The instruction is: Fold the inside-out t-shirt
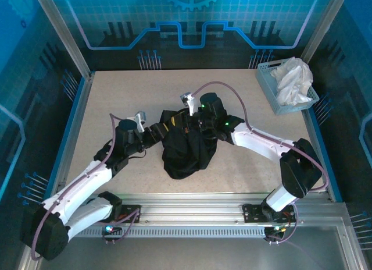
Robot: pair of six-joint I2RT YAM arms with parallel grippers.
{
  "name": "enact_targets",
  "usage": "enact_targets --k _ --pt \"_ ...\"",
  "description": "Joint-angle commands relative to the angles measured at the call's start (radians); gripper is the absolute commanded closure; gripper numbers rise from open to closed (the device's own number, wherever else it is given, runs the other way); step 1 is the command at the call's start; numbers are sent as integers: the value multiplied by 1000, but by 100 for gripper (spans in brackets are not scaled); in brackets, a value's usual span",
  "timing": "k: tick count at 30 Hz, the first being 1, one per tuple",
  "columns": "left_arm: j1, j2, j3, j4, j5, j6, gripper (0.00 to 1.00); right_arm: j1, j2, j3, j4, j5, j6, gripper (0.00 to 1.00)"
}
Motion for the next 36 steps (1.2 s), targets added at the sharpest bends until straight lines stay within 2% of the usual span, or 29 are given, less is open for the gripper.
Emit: enact_targets --k 1,8,21,24,29,36 --pt "22 20 -4 44 -45 -10 49 14 -42 -14 48 -22 5 100" --pt "44 53 10 72 -42 0 50 20 -49 -25 78 -55 4 100" --pt "65 71 37 85 -13 1 45 35 -46 -48 127 -82 -2 100" --pt "67 80 40 96 0 -3 50 39 -41 -46 130 -93 -7 100" --pt "77 75 45 92 7 7 69 45 -48 -51 118 -84 -29 100" --pt "81 33 51 4 33 77 82 37 -79 -43 46 16 -72 100"
